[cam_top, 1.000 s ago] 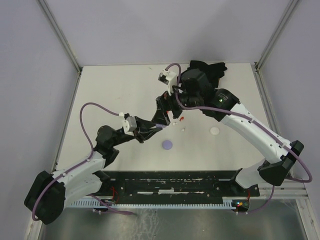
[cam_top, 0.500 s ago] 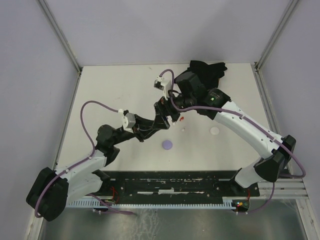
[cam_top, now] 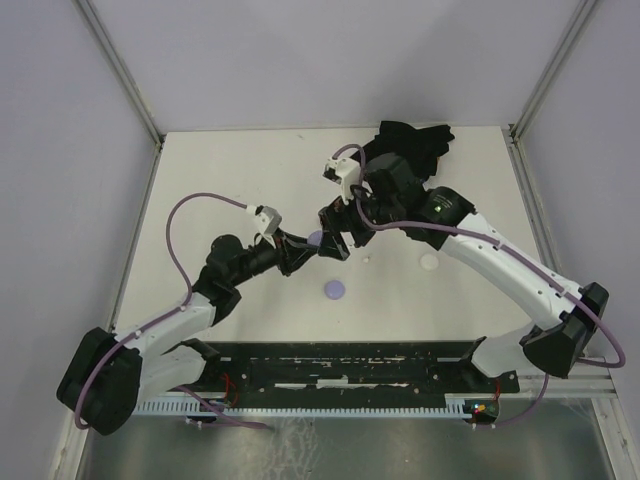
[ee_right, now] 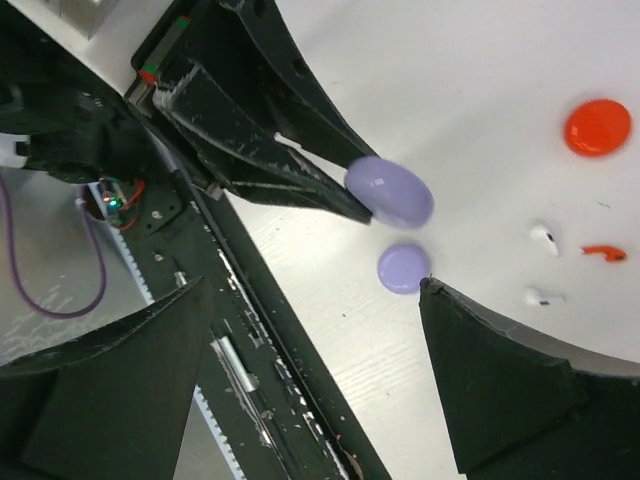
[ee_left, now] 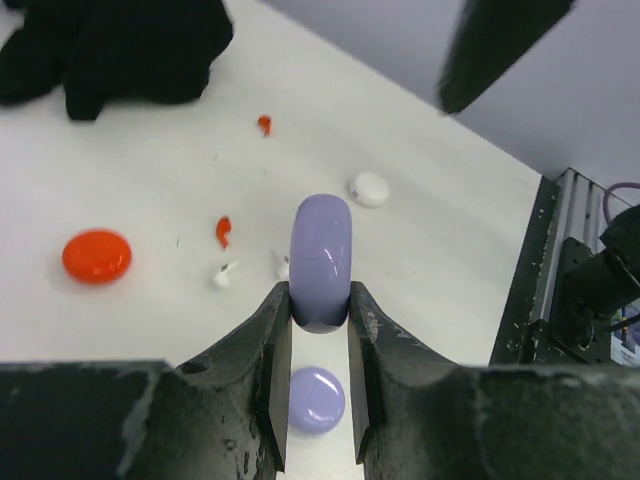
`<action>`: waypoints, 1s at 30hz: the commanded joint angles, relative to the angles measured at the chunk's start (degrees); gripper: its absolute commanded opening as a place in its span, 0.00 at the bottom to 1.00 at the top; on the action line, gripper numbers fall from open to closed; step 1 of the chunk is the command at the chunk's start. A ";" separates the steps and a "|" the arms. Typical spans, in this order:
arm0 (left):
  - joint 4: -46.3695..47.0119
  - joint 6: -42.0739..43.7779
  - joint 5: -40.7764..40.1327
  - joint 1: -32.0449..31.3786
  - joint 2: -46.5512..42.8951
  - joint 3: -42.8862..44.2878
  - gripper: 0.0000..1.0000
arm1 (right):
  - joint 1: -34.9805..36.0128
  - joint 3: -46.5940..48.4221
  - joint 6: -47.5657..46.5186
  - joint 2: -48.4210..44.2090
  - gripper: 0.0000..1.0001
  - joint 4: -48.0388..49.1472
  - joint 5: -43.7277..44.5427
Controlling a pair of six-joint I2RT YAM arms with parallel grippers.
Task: Insert the wireless bluetooth earbuds into the charging case
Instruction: Place the charging case at the center of the board.
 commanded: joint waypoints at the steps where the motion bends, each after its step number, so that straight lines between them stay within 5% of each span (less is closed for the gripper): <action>1: -19.20 -6.46 -11.40 0.33 -0.27 4.80 0.06 | -1.21 -3.09 3.28 -4.03 0.93 1.51 13.71; 8: -35.56 -15.79 -15.91 1.15 8.41 8.87 0.11 | -3.02 -9.96 9.02 -3.57 0.93 1.69 26.09; 19: -49.11 -18.43 -9.25 2.02 31.53 21.49 0.13 | -5.58 -18.38 12.40 -2.56 0.93 4.26 32.84; 30: -59.12 -17.07 -20.49 2.27 31.70 23.66 0.57 | -9.52 -21.41 12.74 -1.69 0.94 2.86 35.49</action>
